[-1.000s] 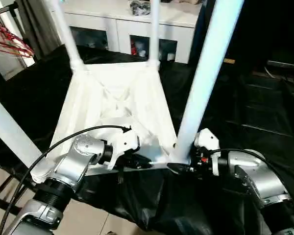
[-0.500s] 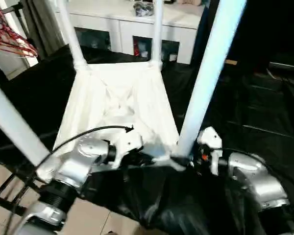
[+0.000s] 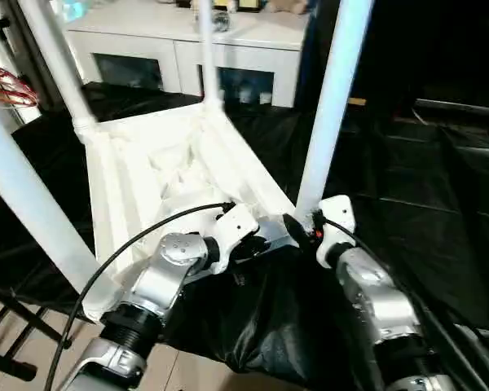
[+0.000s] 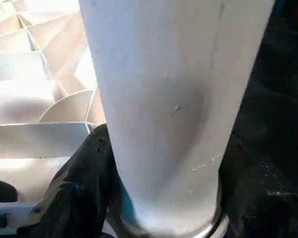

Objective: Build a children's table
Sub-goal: Rotate leg to tighten

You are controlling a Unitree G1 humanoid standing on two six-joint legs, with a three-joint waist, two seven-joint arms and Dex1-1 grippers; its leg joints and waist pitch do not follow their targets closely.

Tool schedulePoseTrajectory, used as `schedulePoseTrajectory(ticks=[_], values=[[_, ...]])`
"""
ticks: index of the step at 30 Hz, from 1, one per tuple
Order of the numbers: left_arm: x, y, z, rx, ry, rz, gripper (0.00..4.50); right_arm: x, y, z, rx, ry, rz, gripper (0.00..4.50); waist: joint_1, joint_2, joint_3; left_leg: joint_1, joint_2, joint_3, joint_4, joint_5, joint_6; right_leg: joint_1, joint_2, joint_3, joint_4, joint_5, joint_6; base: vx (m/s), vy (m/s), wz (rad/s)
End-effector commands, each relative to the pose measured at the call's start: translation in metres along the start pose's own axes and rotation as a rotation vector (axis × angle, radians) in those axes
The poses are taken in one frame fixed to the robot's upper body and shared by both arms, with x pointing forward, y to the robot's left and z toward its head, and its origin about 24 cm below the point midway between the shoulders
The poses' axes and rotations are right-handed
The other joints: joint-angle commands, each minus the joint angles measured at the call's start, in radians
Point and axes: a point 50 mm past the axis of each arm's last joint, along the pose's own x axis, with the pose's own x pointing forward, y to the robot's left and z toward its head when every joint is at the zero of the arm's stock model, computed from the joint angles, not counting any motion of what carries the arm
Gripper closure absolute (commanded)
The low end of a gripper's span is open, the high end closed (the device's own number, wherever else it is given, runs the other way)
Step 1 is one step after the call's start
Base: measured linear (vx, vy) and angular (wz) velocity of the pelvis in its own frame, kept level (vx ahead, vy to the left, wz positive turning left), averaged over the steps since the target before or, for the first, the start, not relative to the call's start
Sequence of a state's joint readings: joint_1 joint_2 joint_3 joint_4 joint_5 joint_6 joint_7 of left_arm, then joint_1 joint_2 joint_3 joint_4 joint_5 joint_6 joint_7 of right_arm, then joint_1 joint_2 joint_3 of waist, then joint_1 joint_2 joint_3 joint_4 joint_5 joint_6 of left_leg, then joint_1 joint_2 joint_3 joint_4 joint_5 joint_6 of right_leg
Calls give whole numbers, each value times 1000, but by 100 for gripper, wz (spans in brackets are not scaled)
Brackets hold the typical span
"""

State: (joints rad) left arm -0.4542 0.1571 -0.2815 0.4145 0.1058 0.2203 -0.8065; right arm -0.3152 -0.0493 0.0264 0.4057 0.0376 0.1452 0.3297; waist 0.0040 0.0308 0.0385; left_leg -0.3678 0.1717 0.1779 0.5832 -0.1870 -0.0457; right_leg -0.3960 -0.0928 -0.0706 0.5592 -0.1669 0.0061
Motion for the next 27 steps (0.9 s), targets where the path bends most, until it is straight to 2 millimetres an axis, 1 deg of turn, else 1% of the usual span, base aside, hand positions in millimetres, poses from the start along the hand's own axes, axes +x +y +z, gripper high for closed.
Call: schedulePoseTrajectory(ticks=[1, 3, 4, 5, 6, 8, 9, 10, 11, 12, 13, 14, 15, 16, 17, 18, 19, 20, 21, 22, 23, 24, 25, 26, 27], values=[[10, -7, 23, 42, -90, -47, 450, 5, 37, -11, 51, 49, 196, 113, -3, -6, -38, 17, 47, -36, -91, -506, -6, 14, -56, 29, -96, -584, -91, 0, 0, 0], [4, -4, 21, 62, -88, -72, 450, 2, 30, -9, 16, 55, 227, 83, -3, -5, -38, 13, 48, -37, -92, -505, -4, 17, -58, 30, -94, -579, -95, 0, 0, 0], [2, -3, 20, 66, -87, -78, 450, 1, 29, -9, 9, 57, 237, 75, -2, -6, -40, 12, 49, -36, -92, -496, -2, 19, -58, 32, -92, -558, -100, 0, 0, 0], [1, -2, 19, 71, -84, -86, 450, 0, 27, -9, 1, 59, 251, 75, 0, -6, -41, 13, 49, -32, -91, -481, 2, 17, -59, 35, -90, -537, -112, 0, 0, 0], [-2, -1, 19, 76, -86, -97, 450, -1, 23, -7, -10, 59, 266, 75, 1, -8, -41, 13, 48, -31, -90, -473, 6, 18, -58, 36, -91, -531, -116, 0, 0, 0], [-7, 1, 17, 83, -85, -122, 450, -6, 16, -4, -25, 55, 323, 75, 5, -8, -46, 7, 50, -29, -90, -416, 19, 28, -61, 39, -82, -479, -133, 0, 0, 0], [-10, 2, 17, 90, -85, -141, 450, -9, 13, -2, -38, 53, 361, 75, 6, -7, -46, 7, 50, -27, -89, -404, 24, 29, -60, 40, -80, -459, -141, 0, 0, 0], [-14, 2, 15, 99, -84, -173, 450, -14, 9, 1, -57, 54, 429, 75, 7, -9, -46, 6, 52, -24, -89, -383, 31, 29, -57, 41, -77, -421, -156, 0, 0, 0], [-16, 3, 15, 101, -83, -187, 450, -16, 7, 2, -62, 56, 457, 75, 9, -9, -49, 5, 53, -22, -86, -361, 40, 32, -58, 42, -72, -387, -172, 0, 0, 0], [-16, 3, 15, 101, -83, -189, 450, -16, 7, 2, -63, 56, 460, 75, 11, -8, -50, 5, 53, -21, -85, -347, 43, 32, -58, 43, -69, -368, -181, 0, 0, 0], [-19, 3, 14, 108, -83, -216, 450, -20, 4, 3, -80, 69, 504, 75, 12, -8, -51, 4, 53, -18, -83, -324, 49, 33, -57, 43, -65, -335, -199, 0, 0, 0], [-21, 3, 14, 112, -79, -230, 450, -22, 2, 3, -90, 81, 533, 75, 14, -8, -52, 5, 54, -18, -82, -314, 52, 34, -57, 43, -63, -319, -207, 0, 0, 0], [-22, 4, 13, 115, -73, -248, 450, -24, 0, 3, -104, 96, 566, 90, 15, -14, -52, 6, 54, -14, -79, -297, 60, 33, -54, 45, -60, -290, -220, 0, 0, 0], [-24, 4, 12, 118, -67, -271, 450, -26, -2, 3, -116, 108, 596, 101, 22, -12, -53, 8, 55, -13, -76, -280, 67, 34, -56, 46, -55, -272, -231, 0, 0, 0], [-26, 4, 12, 120, -64, -285, 450, -28, -4, 3, -123, 116, 613, 111, 27, -11, -53, 11, 55, -10, -73, -270, 71, 31, -55, 48, -53, -264, -238, 0, 0, 0], [-28, 4, 11, 122, -55, -304, 450, -29, -6, 4, -136, 129, 638, 117, 30, -11, -53, 9, 56, -10, -73, -258, 72, 33, -55, 49, -50, -252, -241, 0, 0, 0], [-30, 5, 9, 123, -46, -324, 450, -31, -8, 4, -145, 140, 662, 126, 32, -20, -57, 6, 56, -9, -71, -223, 78, 39, -54, 47, -42, -210, -250, 0, 0, 0], [-32, 5, 8, 125, -38, -347, 450, -32, -10, 5, -153, 148, 681, 126, 40, -14, -59, 10, 56, -8, -68, -195, 86, 38, -54, 47, -35, -170, -263, 0, 0, 0], [-34, 5, 7, 127, -28, -363, 450, -33, -12, 6, -159, 154, 696, 136, 40, -13, -58, 8, 57, -8, -68, -181, 92, 39, -54, 46, -33, -151, -268, 0, 0, 0], [-36, 6, 7, 128, -21, -370, 450, -34, -13, 7, -163, 158, 711, 145, 42, -15, -58, 7, 58, -7, -67, -175, 95, 42, -53, 45, -32, -141, -271, 0, 0, 0], [-38, 8, 6, 128, -14, -381, 450, -34, -14, 8, -173, 167, 733, 159, 47, -14, -58, 8, 59, -7, -66, -166, 100, 42, -53, 44, -29, -135, -276, 0, 0, 0], [-39, 8, 6, 129, -11, -388, 450, -34, -14, 8, -179, 172, 743, 163, 48, -17, -58, 7, 59, -6, -66, -164, 100, 43, -53, 43, -29, -138, -275, 0, 0, 0], [-39, 9, 5, 129, -10, -392, 450, -34, -14, 8, -183, 174, 748, 167, 51, -15, -56, 8, 59, -6, -67, -172, 96, 42, -54, 44, -29, -159, -272, 0, 0, 0], [-40, 9, 5, 129, -9, -392, 450, -34, -14, 9, -191, 177, 758, 173, 54, -16, -55, 9, 60, -6, -69, -188, 87, 41, -55, 44, -33, -188, -267, 0, 0, 0], [-40, 10, 5, 128, -6, -397, 450, -35, -14, 8, -199, 183, 771, 178, 55, -17, -55, 10, 60, -6, -69, -192, 82, 41, -55, 45, -33, -198, -263, 0, 0, 0]])
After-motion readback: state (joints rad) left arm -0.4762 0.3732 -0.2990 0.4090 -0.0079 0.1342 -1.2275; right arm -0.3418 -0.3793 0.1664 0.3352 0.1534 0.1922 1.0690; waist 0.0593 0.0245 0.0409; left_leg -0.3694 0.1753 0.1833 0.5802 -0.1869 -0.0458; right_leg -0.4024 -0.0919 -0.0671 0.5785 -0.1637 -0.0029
